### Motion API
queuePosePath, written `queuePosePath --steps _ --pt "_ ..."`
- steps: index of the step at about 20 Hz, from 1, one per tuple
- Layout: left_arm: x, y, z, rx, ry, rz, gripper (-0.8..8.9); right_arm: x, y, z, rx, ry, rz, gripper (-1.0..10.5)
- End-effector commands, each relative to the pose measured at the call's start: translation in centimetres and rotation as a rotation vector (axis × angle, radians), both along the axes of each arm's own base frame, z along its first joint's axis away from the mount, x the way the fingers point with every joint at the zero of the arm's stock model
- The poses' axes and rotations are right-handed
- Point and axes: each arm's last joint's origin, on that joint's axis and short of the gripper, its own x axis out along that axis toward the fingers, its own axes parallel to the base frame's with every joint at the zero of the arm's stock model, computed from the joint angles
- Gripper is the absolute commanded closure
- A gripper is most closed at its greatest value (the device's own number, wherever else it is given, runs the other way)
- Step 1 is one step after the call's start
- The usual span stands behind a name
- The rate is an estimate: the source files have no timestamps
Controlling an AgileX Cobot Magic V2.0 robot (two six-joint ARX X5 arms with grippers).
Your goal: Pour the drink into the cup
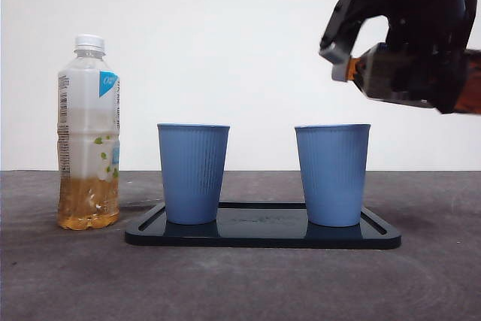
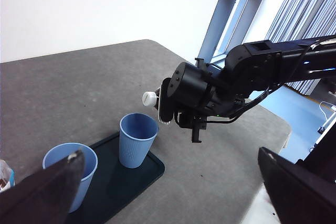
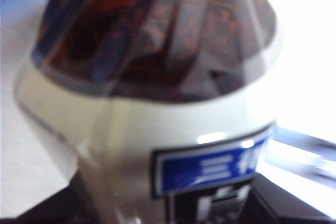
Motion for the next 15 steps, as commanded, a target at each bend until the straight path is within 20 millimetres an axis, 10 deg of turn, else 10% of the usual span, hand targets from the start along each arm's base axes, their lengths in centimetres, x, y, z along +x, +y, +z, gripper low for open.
queuePosePath --steps 1,7,15 --pt "-0.2 0.0 0.6 0.000 -0.035 -0.006 2.83 -0.2 -0.3 2.3 0.213 -0.136 -0.096 7.5" --pt "0.2 -0.1 0.5 0.005 -0.022 0.002 2.84 -1.6 -3.9 5.1 0.704 -0.393 -0.188 7.5" --pt "0.3 0.0 0.5 0.008 -0.021 0.013 2.83 -2.2 -7.0 -0.9 1.113 -0.598 -0.093 7.6"
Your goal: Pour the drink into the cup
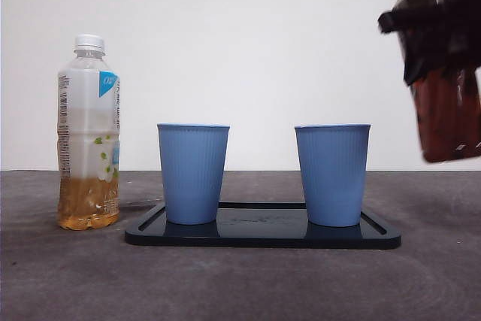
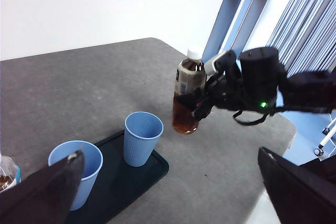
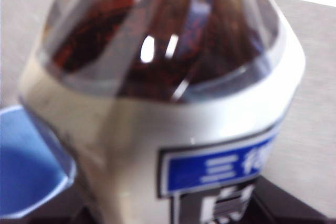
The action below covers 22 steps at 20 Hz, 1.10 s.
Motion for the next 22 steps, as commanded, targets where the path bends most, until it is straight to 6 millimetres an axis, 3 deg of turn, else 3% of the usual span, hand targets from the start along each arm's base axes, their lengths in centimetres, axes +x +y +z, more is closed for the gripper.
queuePosePath --steps 1,4,7,15,22 --pt "-0.1 0.0 0.5 0.002 -0.029 -0.004 2.84 0.5 -0.2 -1.2 0.080 -0.094 -0.012 7.6" --pt "-0.1 0.1 0.4 0.016 -0.016 0.022 2.84 0.7 -1.0 -4.1 0.123 -0.146 -0.005 7.6" --pt "0.0 0.1 0.3 0.022 -0.013 0.047 2.84 1.3 -1.5 -5.5 0.151 -0.160 0.016 7.6" --pt "0.0 0.1 0.4 0.021 -0.020 0.050 2.84 2.3 -1.2 -7.0 0.154 -0.137 0.028 7.6" --pt "0.0 0.1 0.4 0.021 -0.020 0.050 2.84 2.4 -1.2 -6.8 0.155 -0.151 0.028 7.1"
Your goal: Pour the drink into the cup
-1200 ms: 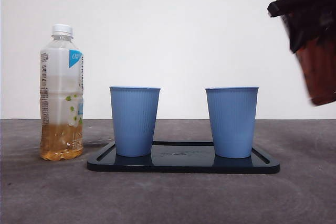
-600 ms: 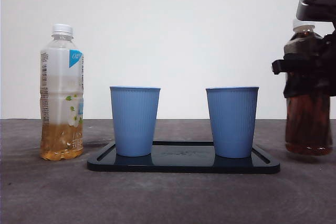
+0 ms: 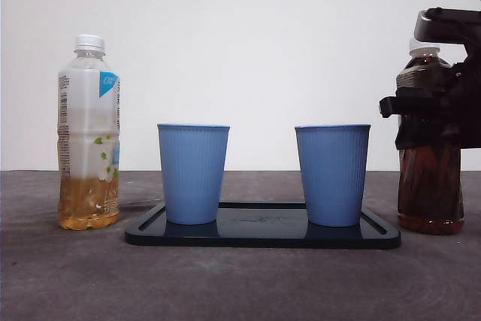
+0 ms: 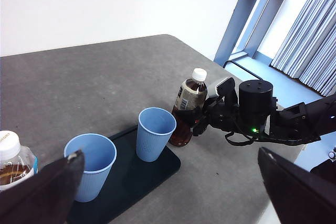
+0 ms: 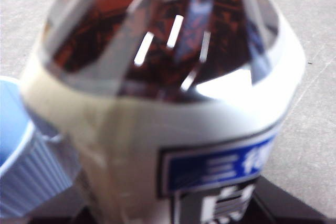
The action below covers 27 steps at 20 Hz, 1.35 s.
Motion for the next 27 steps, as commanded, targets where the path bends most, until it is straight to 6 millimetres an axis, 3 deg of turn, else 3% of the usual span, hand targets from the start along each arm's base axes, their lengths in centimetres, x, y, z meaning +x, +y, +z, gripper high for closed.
queuePosePath --steps 1,10,19,23,27 --pt "-0.1 0.0 0.6 0.002 -0.035 -0.002 2.84 0.5 0.2 1.2 0.027 -0.072 -0.010 6.7" --pt "-0.1 0.0 0.6 -0.003 -0.029 -0.001 2.84 -0.7 -0.2 3.0 0.041 -0.101 -0.006 4.5" --pt "1.4 0.1 -0.1 0.094 -0.029 0.151 2.84 -5.9 -1.5 7.8 0.101 0.032 0.112 4.5" --pt "3.2 -0.3 -1.6 0.139 0.025 0.166 2.88 -8.4 -2.3 10.5 0.113 0.083 0.133 4.5" --pt "5.5 -0.9 -5.0 0.175 0.080 0.172 3.06 -10.7 -3.1 13.2 0.109 0.107 0.147 4.5"
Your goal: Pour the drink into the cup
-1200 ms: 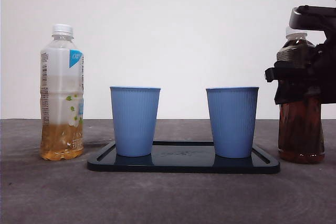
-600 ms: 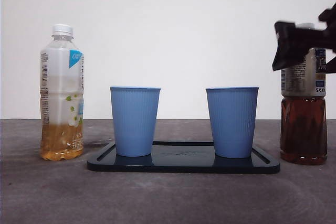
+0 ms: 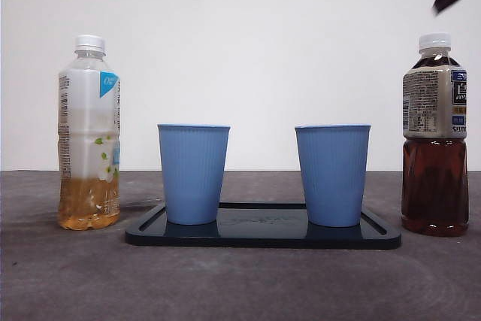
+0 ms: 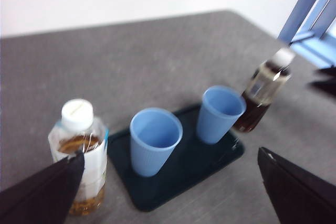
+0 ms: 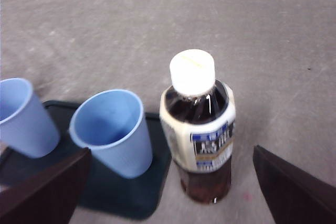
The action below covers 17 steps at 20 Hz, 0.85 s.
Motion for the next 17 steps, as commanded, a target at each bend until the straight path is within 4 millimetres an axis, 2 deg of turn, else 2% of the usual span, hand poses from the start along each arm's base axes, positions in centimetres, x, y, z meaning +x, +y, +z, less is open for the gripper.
queuePosePath --steps 1,5,8,11,17 --pt "1.8 -0.4 -2.9 0.032 0.025 0.009 3.25 -1.5 -0.4 2.0 0.007 0.024 0.005 4.5" --pt "4.0 -0.7 -9.4 -0.016 0.034 0.130 3.22 -4.6 -1.5 5.8 0.012 -0.008 0.008 4.5" --pt "5.1 -1.0 -12.8 -0.024 0.021 0.196 3.13 -5.6 -1.9 7.4 0.025 -0.044 0.008 4.5" --pt "6.3 -1.6 -14.6 0.012 0.015 0.240 3.10 -5.8 -1.9 7.9 0.032 -0.052 0.012 4.5" --pt "8.7 -2.7 -16.3 0.034 -0.006 0.255 3.08 -5.9 -1.9 7.8 0.062 -0.033 0.030 4.5"
